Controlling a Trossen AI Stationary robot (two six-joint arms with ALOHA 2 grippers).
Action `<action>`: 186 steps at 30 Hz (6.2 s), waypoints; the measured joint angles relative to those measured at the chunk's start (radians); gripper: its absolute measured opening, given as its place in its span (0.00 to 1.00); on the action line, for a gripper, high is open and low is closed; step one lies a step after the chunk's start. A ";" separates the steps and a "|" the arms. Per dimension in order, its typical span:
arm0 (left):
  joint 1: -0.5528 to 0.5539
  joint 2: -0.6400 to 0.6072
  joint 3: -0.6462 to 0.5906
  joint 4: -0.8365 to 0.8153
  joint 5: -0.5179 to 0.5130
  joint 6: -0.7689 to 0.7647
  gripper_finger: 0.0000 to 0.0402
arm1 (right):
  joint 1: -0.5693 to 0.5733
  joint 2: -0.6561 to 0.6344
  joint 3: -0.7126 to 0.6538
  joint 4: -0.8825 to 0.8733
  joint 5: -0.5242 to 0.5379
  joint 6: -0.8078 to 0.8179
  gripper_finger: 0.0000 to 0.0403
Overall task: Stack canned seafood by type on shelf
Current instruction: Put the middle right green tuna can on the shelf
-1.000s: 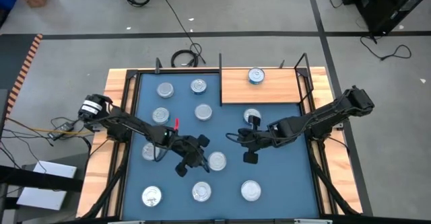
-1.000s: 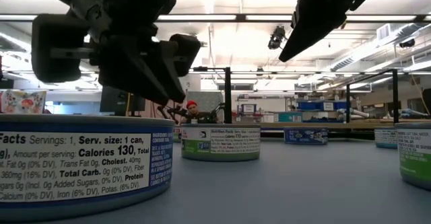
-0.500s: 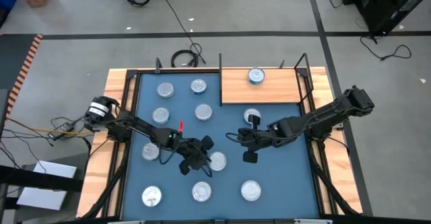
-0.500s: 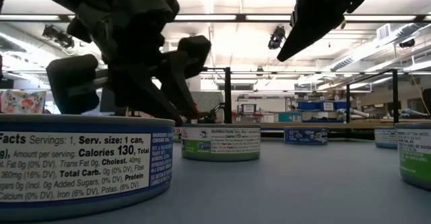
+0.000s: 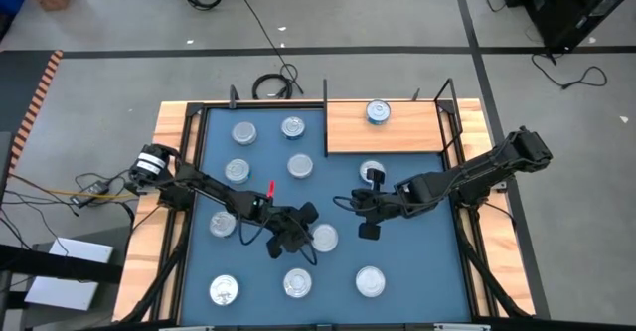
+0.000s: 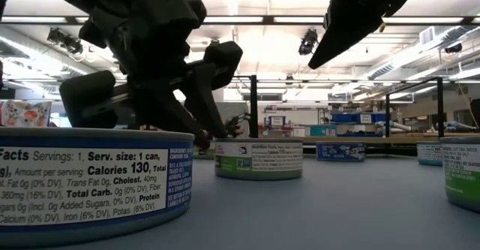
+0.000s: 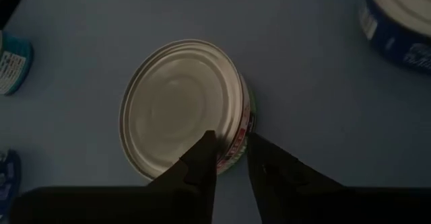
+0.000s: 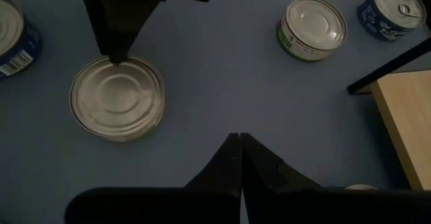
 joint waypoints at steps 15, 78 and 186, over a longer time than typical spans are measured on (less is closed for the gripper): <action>0.000 0.000 0.000 0.005 -0.024 0.003 0.01 | 0.000 0.000 0.000 0.000 0.000 0.000 0.02; -0.006 0.038 0.001 0.017 -0.226 0.003 0.01 | 0.001 0.000 0.000 0.024 -0.004 0.000 0.02; 0.171 -0.373 -0.288 0.574 0.106 -0.756 0.34 | 0.063 0.074 0.000 0.035 0.606 -0.364 0.35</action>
